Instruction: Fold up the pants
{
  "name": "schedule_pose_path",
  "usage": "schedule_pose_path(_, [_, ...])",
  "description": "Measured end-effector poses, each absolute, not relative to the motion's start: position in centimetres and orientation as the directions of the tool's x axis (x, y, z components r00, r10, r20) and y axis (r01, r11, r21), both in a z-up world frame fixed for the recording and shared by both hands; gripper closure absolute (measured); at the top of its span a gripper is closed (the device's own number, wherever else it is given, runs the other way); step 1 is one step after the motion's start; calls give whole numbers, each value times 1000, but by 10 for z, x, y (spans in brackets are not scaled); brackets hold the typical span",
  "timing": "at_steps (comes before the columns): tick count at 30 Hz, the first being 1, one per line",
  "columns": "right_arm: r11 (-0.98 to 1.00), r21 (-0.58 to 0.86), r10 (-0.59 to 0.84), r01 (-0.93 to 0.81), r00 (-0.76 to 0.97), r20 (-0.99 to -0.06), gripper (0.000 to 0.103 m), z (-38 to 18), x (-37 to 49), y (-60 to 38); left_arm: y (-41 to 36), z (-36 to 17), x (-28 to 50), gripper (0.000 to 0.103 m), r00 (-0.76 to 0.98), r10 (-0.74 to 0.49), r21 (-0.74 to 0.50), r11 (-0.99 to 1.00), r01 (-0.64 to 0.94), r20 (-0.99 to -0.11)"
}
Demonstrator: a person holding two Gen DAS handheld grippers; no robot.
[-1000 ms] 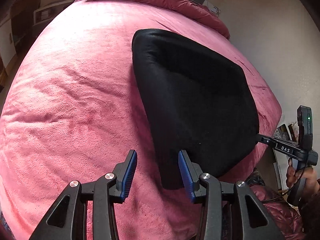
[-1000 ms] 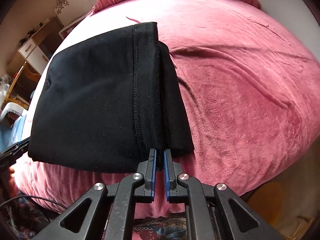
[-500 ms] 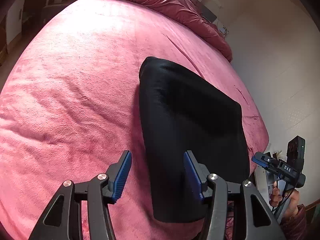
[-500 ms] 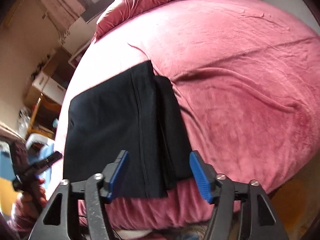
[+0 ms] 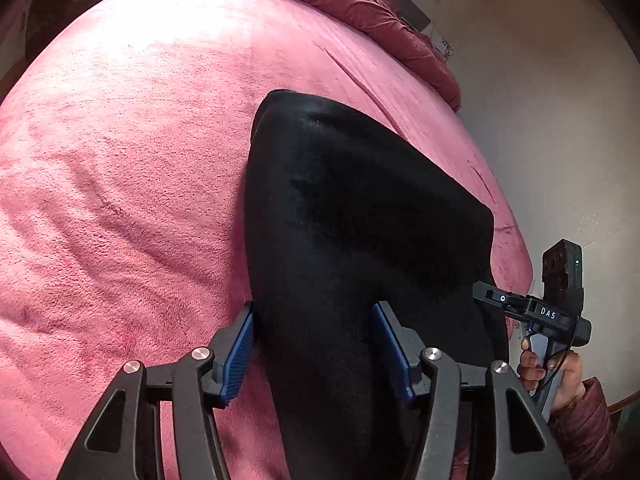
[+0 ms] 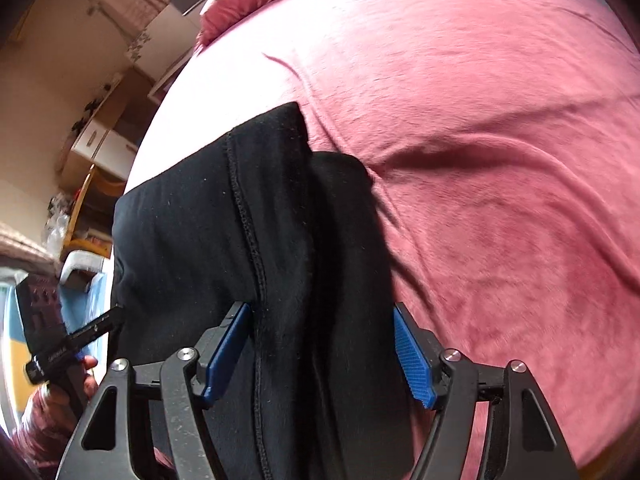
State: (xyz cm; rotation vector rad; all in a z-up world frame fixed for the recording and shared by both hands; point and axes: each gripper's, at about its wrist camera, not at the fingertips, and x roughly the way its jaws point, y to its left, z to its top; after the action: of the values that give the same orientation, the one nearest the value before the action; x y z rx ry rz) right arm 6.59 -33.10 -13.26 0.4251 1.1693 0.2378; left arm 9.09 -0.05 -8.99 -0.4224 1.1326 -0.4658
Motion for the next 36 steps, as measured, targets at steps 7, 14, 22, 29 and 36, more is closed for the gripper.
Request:
schedule_pose_path(7, [890, 455, 420, 10, 366, -830, 53, -139, 65, -326, -7, -94, 89, 54, 311, -610, -619, 781, 84, -729])
schedule_pose_path(14, [921, 388, 366, -23, 385, -847, 64, -104, 59, -312, 3, -59, 80, 68, 350, -635, -613, 768, 187, -689])
schedule_pose_path(22, [900, 424, 422, -99, 438, -793, 64, -69, 89, -281, 38, -6, 105, 67, 454, -585, -544, 806, 232, -672])
schedule_pose_path(29, [890, 439, 446, -123, 439, -780, 64, -68, 161, -233, 72, -5, 169, 67, 487, -489, -484, 863, 147, -724])
schedule_pose_path(36, [893, 443, 437, -85, 407, -802, 64, -88, 213, -204, 74, -36, 222, 64, 459, -391, -418, 907, 47, -798])
